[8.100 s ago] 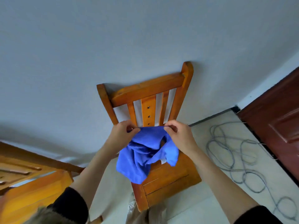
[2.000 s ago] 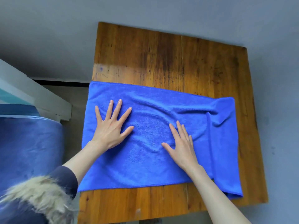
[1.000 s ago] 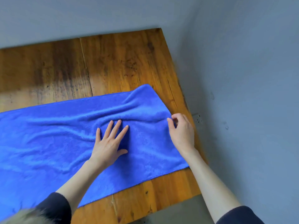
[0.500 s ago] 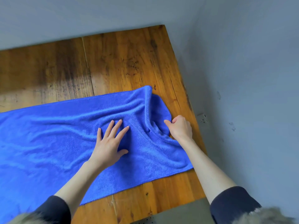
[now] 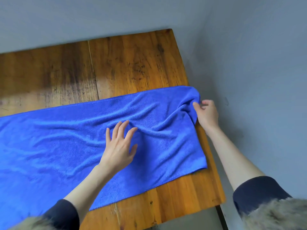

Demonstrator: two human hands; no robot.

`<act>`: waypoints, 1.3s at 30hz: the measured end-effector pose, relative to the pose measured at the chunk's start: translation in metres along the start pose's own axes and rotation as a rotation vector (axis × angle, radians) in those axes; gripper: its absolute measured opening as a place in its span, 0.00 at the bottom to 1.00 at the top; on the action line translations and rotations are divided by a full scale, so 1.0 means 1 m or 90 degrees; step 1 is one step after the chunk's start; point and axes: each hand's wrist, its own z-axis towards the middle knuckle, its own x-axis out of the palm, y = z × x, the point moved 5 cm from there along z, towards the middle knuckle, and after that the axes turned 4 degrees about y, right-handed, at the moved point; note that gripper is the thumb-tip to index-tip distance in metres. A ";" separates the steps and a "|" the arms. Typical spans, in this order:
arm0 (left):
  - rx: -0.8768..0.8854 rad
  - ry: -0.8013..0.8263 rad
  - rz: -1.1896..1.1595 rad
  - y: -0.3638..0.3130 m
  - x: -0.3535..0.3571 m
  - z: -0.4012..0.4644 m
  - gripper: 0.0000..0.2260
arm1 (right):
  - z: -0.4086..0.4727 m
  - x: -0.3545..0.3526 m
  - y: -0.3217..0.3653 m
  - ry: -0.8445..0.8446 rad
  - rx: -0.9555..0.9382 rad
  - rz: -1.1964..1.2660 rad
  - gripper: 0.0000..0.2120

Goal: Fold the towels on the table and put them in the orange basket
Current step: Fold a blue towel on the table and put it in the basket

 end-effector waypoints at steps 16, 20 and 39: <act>0.068 0.130 0.128 -0.031 0.036 0.007 0.37 | 0.009 -0.033 -0.066 0.013 0.141 0.088 0.11; 0.061 0.146 0.128 -0.035 0.039 0.007 0.36 | -0.007 -0.029 -0.088 0.118 0.156 0.057 0.12; 0.067 0.148 0.157 -0.055 0.053 0.000 0.36 | -0.032 -0.054 -0.117 0.203 0.114 0.109 0.10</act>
